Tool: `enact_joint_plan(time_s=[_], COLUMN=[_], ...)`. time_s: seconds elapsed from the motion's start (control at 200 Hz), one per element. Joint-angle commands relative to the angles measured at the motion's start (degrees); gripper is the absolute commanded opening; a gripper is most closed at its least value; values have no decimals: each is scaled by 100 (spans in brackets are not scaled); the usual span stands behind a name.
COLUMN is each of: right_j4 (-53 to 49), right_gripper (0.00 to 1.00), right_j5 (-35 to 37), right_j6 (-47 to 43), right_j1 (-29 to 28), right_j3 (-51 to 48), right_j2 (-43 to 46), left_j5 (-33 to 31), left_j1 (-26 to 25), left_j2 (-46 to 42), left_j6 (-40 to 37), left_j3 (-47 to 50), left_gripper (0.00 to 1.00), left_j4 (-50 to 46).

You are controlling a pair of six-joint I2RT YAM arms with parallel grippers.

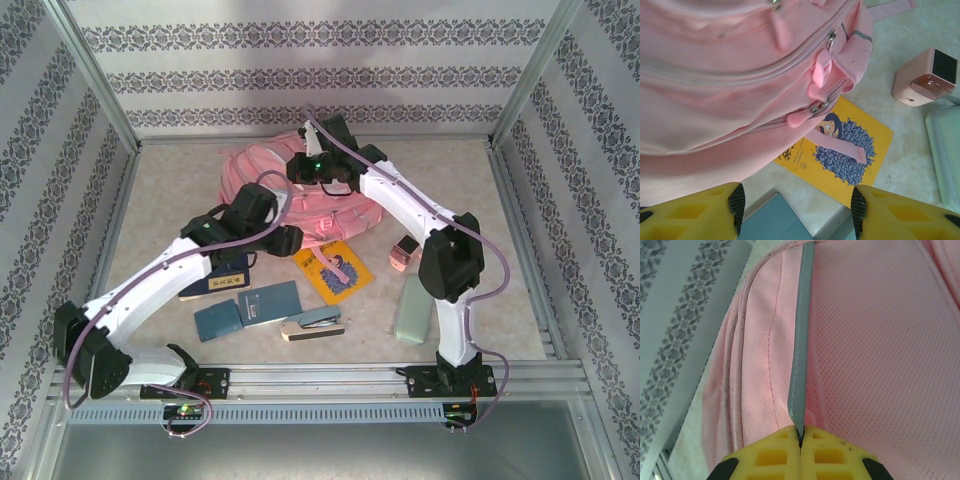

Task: Pack books, pencil case, and school supplies into a backpack

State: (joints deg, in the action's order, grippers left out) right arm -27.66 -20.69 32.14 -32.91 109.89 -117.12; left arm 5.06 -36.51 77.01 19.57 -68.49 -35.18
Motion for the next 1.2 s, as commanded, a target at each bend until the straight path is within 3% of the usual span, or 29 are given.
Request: enact_joint_plan(time_s=[0.0,0.33,0.69,0.934,1.194], right_j4=[680,1018,763,709,902], right_gripper=[0,0,0,0,0], right_j5=[467,60,-295,-357,-450], right_j6=[1192,1899,1928,2060,2480], right_j1=[-66,-72,-34,-5,-3], right_j3=[114,133,469,469,361], right_j2=[116,46,-71,-133,-118], left_j5=[-493,-955,-736,-327,-561], left_j1=[-238,-304,-225,-234,-234], left_j2=[369,957,1343,1291,1422], left_j6=[-148,-298,-411,146,754], left_j3=[-419,-97,47,547,696], left_gripper=[56,39,38,48,57], left_j4=[12,117,171,695,1040])
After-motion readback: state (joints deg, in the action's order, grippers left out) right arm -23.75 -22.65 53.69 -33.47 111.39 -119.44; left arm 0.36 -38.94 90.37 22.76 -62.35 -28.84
